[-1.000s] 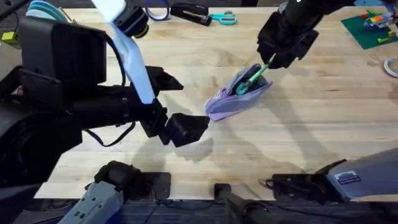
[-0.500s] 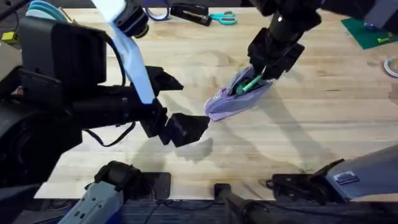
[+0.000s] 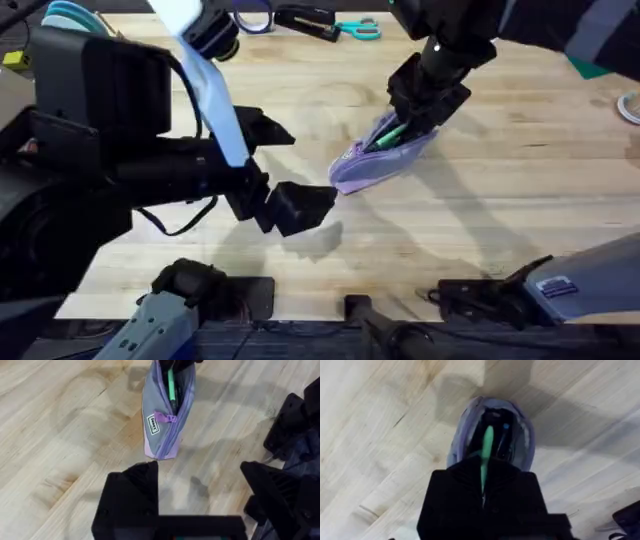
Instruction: Unzip the bag, pick up the pens from the table one at a time and place them inside, then zip the bag closed.
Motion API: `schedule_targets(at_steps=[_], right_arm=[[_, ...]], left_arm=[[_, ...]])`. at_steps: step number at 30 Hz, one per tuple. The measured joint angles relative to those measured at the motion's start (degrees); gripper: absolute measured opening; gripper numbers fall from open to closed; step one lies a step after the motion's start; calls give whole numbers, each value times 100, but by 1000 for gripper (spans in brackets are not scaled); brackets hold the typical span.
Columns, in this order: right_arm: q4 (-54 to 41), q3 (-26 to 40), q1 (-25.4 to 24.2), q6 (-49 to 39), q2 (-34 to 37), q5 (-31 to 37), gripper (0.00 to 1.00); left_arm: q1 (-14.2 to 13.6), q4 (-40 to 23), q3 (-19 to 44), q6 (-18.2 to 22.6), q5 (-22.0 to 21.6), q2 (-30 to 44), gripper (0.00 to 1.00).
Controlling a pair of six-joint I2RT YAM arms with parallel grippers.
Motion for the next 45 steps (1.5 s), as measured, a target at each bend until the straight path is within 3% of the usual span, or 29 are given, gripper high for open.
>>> schedule_targets(at_steps=[32,34,38,40,42,45], right_arm=[[221,-376,275,316,-2,168,33],[219,-376,275,334,0,173,146],[204,-376,291,358,0,164,610],[203,-376,293,355,0,157,772],[207,-376,297,358,-1,150,861],[208,-377,299,359,0,142,916]], left_arm=[[0,0,0,0,0,0,993],[0,0,0,0,0,0,993],[0,0,0,0,0,0,992],[0,0,0,0,0,0,993],[0,0,0,0,0,0,993],[0,0,0,0,0,0,993]])
